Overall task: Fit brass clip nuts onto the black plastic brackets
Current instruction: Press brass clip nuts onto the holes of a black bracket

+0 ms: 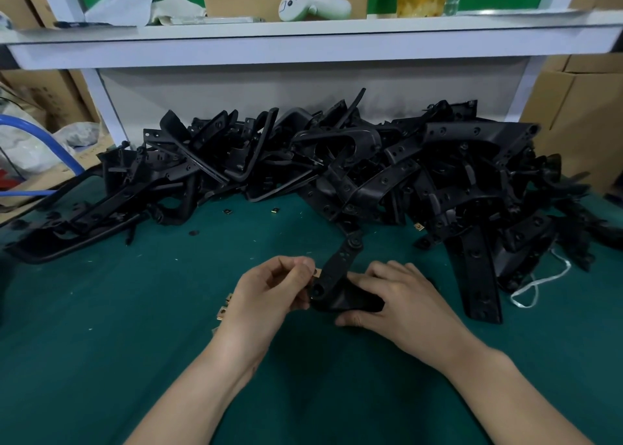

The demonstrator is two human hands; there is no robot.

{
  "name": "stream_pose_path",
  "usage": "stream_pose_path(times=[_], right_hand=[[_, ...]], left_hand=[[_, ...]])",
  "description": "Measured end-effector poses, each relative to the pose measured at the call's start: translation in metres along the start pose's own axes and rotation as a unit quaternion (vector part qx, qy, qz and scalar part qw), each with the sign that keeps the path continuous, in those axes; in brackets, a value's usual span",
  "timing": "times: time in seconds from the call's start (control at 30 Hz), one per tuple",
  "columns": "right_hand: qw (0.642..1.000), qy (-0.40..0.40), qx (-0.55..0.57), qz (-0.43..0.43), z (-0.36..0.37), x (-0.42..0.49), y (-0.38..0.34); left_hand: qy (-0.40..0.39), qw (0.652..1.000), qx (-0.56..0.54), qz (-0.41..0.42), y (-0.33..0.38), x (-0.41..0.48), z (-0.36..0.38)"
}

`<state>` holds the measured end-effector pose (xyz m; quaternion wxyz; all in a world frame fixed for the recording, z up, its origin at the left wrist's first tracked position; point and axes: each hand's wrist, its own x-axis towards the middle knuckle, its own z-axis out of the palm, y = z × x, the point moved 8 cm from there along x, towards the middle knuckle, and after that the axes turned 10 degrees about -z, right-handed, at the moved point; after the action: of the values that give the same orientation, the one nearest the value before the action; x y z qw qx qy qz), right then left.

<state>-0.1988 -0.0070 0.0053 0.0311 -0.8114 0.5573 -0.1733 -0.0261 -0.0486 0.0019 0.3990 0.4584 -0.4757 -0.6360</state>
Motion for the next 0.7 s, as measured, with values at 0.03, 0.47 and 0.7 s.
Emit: stream_pose_path(times=[0.03,0.47,0.7], right_hand=[[1.0,-0.001,-0.001,0.0,0.0,0.0,0.0],[0.998,0.011,-0.056,-0.041,-0.003,0.0,-0.008],[0.996,0.023,-0.071,-0.047,-0.005,0.0,-0.011]], left_hand=[[-0.002,1.0,0.003,0.0,0.0,0.0,0.001],[0.001,0.984,0.167,0.062,0.024,-0.007,-0.007],[-0.007,0.984,0.171,0.046,0.023,-0.006,-0.009]])
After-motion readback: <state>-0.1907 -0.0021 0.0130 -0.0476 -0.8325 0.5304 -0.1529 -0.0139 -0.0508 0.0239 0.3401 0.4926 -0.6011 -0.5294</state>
